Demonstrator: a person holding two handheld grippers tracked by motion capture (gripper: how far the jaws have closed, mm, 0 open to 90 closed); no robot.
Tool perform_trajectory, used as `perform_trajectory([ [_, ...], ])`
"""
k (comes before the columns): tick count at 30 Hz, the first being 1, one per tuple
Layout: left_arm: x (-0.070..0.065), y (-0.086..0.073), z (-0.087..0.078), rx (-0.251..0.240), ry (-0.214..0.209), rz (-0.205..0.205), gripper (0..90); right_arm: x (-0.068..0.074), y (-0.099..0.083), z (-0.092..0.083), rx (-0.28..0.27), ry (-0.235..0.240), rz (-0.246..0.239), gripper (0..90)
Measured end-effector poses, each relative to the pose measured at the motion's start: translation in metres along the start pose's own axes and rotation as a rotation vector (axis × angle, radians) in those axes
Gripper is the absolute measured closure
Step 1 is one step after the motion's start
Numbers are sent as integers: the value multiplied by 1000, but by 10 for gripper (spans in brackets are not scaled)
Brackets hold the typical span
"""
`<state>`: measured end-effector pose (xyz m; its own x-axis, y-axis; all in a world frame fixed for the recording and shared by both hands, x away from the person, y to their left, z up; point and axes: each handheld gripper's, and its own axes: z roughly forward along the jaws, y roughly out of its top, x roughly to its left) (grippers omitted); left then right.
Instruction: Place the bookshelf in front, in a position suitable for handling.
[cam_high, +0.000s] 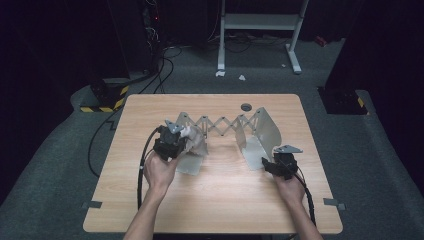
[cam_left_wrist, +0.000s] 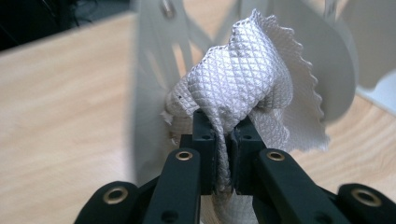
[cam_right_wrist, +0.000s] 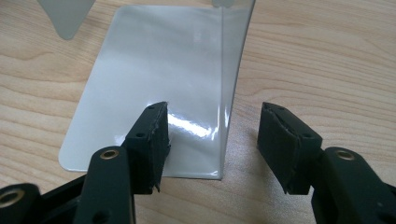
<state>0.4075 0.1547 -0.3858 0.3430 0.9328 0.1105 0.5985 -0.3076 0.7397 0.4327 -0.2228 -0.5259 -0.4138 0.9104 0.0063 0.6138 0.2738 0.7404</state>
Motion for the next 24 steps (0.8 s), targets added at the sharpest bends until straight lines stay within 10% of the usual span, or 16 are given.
perform_trajectory([
  [18,-26,-68,67,204,-40,25,828,0,1,1,-1,5,-8,437],
  [24,-26,-62,70,196,-51,20,828,0,0,1,-1,6,-8,437],
])
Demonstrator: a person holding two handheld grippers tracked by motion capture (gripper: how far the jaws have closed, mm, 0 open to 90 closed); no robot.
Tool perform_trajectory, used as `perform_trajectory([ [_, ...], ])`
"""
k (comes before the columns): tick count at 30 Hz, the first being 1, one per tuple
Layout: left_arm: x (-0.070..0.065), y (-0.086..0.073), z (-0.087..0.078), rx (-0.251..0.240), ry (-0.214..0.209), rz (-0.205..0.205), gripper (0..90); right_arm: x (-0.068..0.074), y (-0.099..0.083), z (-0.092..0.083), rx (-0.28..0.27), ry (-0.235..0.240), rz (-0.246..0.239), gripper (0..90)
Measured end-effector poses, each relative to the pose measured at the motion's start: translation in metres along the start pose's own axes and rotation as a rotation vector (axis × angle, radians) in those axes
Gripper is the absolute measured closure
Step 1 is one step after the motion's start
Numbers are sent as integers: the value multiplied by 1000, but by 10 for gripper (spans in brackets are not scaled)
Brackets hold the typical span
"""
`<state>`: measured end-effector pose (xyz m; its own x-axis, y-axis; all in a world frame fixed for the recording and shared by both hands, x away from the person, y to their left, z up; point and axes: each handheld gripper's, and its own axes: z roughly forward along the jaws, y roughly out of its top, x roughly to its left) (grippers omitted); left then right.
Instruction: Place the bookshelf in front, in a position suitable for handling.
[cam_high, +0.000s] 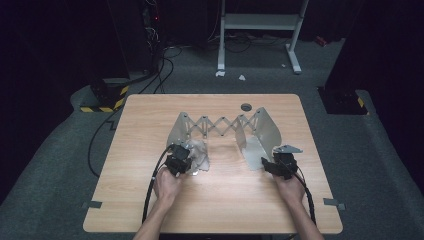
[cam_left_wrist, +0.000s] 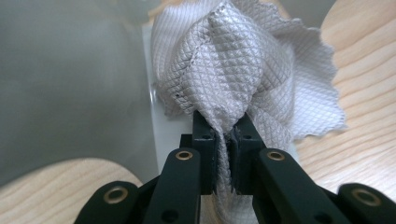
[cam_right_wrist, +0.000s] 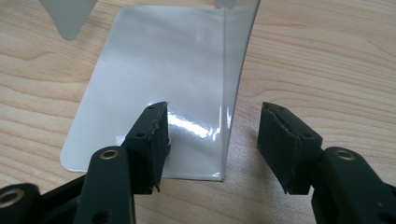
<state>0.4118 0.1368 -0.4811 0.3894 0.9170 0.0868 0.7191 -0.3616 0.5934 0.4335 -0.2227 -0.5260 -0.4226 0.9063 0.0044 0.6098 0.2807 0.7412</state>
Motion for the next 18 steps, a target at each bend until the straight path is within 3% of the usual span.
perform_trajectory([
  [3,4,13,-18,-49,-13,-25,828,0,0,0,0,0,-1,437],
  [6,8,27,-37,-95,-8,-23,827,0,0,0,0,0,0,437],
  [10,14,48,-61,-135,32,10,827,0,0,0,0,0,0,437],
  [18,27,86,-75,-147,75,29,827,0,0,0,0,2,2,436],
])
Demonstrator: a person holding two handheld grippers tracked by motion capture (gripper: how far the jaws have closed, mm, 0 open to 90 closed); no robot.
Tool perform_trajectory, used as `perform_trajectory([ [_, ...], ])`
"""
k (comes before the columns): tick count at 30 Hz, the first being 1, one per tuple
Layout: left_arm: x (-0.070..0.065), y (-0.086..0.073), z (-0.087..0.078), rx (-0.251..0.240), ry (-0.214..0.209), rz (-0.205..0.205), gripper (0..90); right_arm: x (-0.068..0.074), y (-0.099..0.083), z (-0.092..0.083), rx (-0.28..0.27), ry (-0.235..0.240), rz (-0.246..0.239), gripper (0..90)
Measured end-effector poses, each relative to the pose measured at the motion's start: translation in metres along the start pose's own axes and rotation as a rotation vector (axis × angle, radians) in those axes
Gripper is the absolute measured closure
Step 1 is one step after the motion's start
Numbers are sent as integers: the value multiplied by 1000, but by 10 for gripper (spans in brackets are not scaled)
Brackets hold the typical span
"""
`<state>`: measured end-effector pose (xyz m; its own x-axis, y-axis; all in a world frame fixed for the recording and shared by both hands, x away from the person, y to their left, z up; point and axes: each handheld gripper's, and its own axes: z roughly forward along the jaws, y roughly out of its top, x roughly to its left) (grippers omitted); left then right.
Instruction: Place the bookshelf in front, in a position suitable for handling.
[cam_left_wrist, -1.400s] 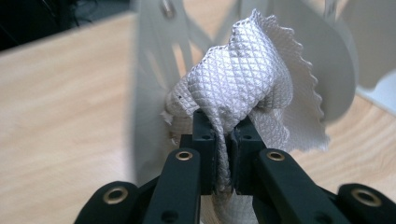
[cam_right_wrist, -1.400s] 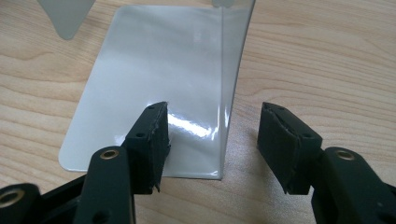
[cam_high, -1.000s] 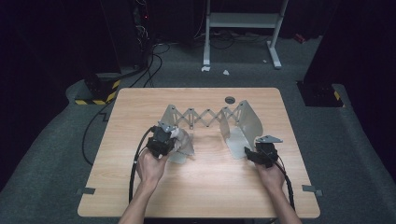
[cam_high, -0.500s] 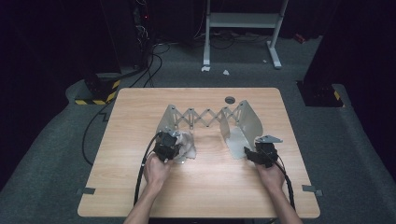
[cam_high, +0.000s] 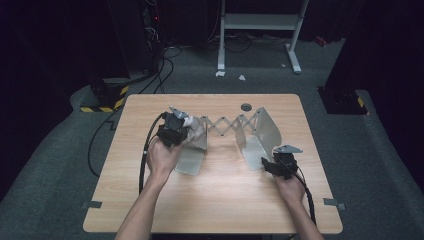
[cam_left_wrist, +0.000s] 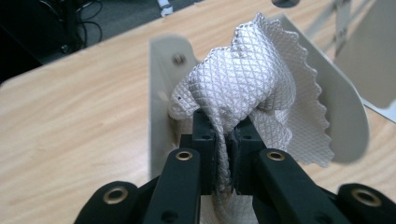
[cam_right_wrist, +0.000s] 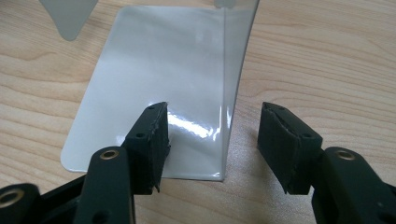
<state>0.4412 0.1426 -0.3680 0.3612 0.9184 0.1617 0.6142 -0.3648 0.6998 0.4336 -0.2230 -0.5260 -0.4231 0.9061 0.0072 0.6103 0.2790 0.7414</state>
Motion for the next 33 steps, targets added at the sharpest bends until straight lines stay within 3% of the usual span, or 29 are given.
perform_trajectory([
  [5,1,16,12,35,8,17,827,0,0,0,0,-1,-2,435],
  [8,3,24,22,60,0,4,827,0,0,0,0,-2,-2,436],
  [12,4,32,31,72,-14,-10,827,0,0,0,0,-2,-2,435],
  [16,-1,34,38,79,-11,3,825,0,0,0,1,-2,-4,434],
  [19,-11,32,46,110,14,44,825,0,0,0,1,-2,-4,434],
  [25,-26,21,58,140,3,58,826,0,0,0,1,-2,-4,434],
  [33,-39,-7,87,206,-69,16,826,0,0,0,0,-2,-4,434],
])
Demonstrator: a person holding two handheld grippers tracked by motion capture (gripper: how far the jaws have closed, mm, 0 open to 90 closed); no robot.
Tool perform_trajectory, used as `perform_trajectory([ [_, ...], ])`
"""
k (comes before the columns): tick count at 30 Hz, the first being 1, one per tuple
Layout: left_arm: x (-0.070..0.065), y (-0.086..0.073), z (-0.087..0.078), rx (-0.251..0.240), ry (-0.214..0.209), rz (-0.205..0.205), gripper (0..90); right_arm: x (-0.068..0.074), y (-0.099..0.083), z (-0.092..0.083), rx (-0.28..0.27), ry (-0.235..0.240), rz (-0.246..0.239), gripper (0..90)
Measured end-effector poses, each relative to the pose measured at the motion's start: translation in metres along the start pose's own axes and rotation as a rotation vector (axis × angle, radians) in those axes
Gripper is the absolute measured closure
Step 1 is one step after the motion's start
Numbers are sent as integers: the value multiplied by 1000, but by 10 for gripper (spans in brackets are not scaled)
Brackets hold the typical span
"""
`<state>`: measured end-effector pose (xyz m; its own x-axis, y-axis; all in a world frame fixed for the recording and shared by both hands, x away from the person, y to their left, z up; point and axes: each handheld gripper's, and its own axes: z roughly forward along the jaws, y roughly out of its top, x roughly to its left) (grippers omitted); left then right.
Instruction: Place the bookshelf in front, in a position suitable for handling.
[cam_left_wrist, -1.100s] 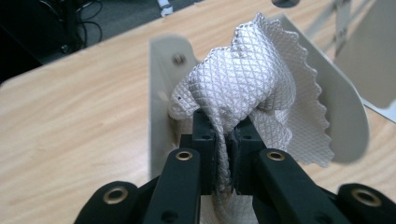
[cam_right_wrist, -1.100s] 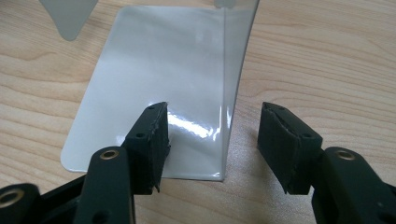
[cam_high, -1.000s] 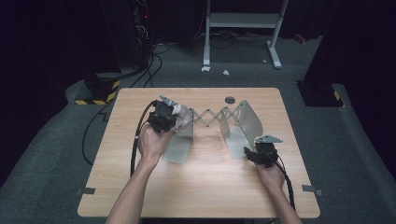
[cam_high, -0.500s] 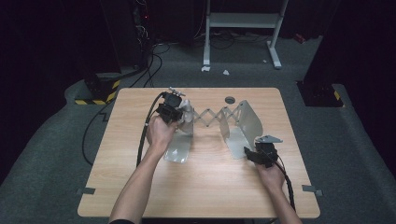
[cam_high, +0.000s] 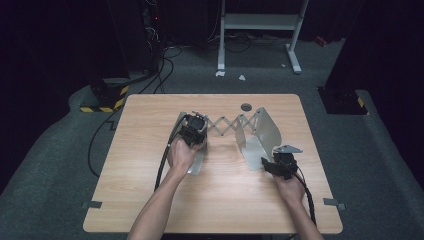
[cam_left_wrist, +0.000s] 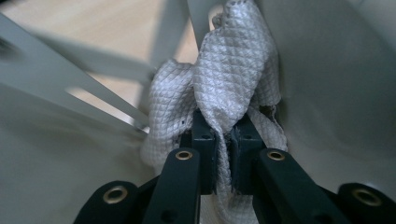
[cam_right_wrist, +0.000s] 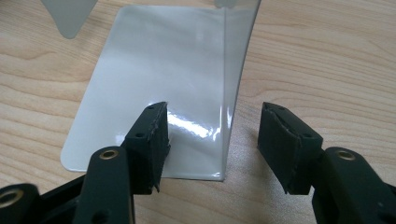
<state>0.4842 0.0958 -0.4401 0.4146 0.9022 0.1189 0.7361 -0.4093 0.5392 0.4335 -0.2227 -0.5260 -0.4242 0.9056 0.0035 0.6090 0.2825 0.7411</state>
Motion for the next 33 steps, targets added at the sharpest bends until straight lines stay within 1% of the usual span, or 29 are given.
perform_trajectory([
  [3,-2,-8,9,14,-29,-13,827,0,0,0,0,0,0,433],
  [4,-3,-10,10,10,-41,-21,827,0,0,0,0,0,0,434],
  [5,-3,-11,8,-1,-47,-20,827,0,0,0,0,0,0,433],
  [7,-3,-9,-1,-40,-59,-25,827,0,0,0,0,0,-1,433],
  [8,-2,-6,-12,-74,-67,-27,827,0,0,0,0,0,0,433],
  [10,-2,0,-31,-132,-61,-13,827,0,0,0,0,0,0,433],
  [11,-1,2,-40,-150,-54,1,827,0,0,0,1,-1,0,433],
  [13,0,4,-52,-182,-60,-4,827,0,0,0,0,-1,-1,433],
  [14,1,4,-55,-188,-63,-3,827,0,0,0,1,-1,-1,434],
  [15,0,2,-55,-183,-62,2,827,0,0,0,1,-1,0,433],
  [17,-2,-4,-48,-156,-60,7,827,0,0,0,1,-1,-1,434],
  [19,-3,-11,-38,-123,-67,1,827,0,0,0,0,-1,-1,434],
  [21,-7,-22,-23,-83,-71,-2,827,0,0,0,1,-1,0,434],
  [23,-10,-32,-11,-55,-70,-5,827,0,0,0,0,1,0,441],
  [25,-10,-43,-2,-27,-61,0,827,0,0,0,-2,6,-7,458],
  [26,-11,-46,1,-19,-58,-5,828,0,0,0,-3,8,-8,472],
  [27,-9,-52,5,4,-53,3,827,0,0,0,-3,9,-6,487],
  [28,-9,-55,8,13,-49,0,828,0,0,0,-5,10,-8,501],
  [29,-8,-60,10,28,-39,11,828,1,0,0,-4,12,-6,508],
  [30,-7,-65,12,40,-34,7,828,0,0,0,-6,13,-12,514],
  [31,-8,-69,14,56,-29,15,828,1,0,-1,-6,14,-13,516],
  [32,-9,-75,16,76,-15,43,828,1,0,-1,-6,14,-13,516],
  [33,-10,-78,15,60,-7,43,828,1,0,-1,-6,14,-13,516],
])
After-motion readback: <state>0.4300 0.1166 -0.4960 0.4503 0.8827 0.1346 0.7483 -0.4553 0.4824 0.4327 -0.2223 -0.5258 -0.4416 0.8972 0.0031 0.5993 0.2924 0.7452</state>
